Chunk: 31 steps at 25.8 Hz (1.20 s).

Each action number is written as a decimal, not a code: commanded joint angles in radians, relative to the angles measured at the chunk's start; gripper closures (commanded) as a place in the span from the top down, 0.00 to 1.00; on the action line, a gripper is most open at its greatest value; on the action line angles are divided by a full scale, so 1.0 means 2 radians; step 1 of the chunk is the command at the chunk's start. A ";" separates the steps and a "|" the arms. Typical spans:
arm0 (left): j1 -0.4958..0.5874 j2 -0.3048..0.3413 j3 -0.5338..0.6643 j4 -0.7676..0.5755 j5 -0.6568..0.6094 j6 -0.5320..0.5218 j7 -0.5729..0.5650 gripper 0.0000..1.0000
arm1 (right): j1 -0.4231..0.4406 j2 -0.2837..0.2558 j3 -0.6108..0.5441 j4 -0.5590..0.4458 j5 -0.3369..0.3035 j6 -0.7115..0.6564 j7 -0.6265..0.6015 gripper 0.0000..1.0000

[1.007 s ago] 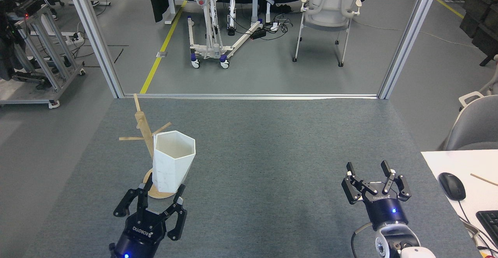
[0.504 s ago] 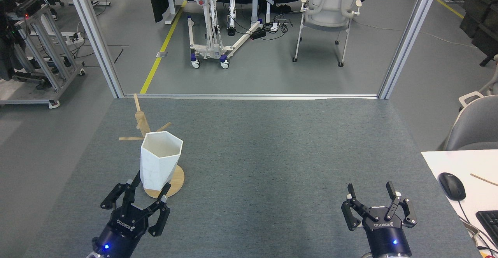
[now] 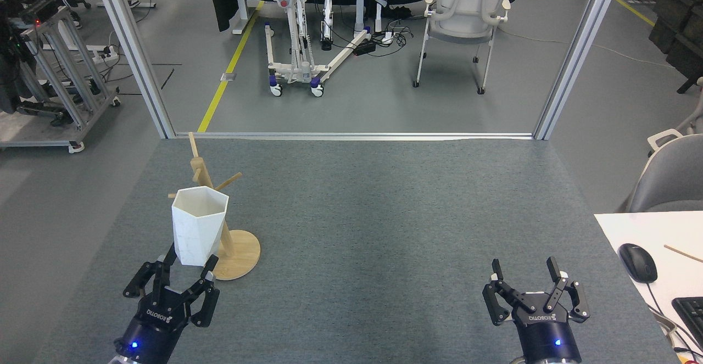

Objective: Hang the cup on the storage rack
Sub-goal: 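Move the cup with the left gripper beside the stand's peg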

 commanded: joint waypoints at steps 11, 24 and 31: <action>-0.012 -0.002 0.015 0.032 0.014 0.005 0.000 0.00 | -0.001 0.001 0.000 0.001 -0.001 0.000 0.000 0.99; -0.038 -0.001 0.024 0.066 0.029 0.005 0.000 0.00 | -0.004 0.001 0.000 0.003 0.000 0.000 0.000 0.99; -0.057 -0.001 0.023 0.084 0.030 0.004 0.000 0.00 | -0.002 0.001 -0.012 0.005 -0.001 0.000 0.000 0.99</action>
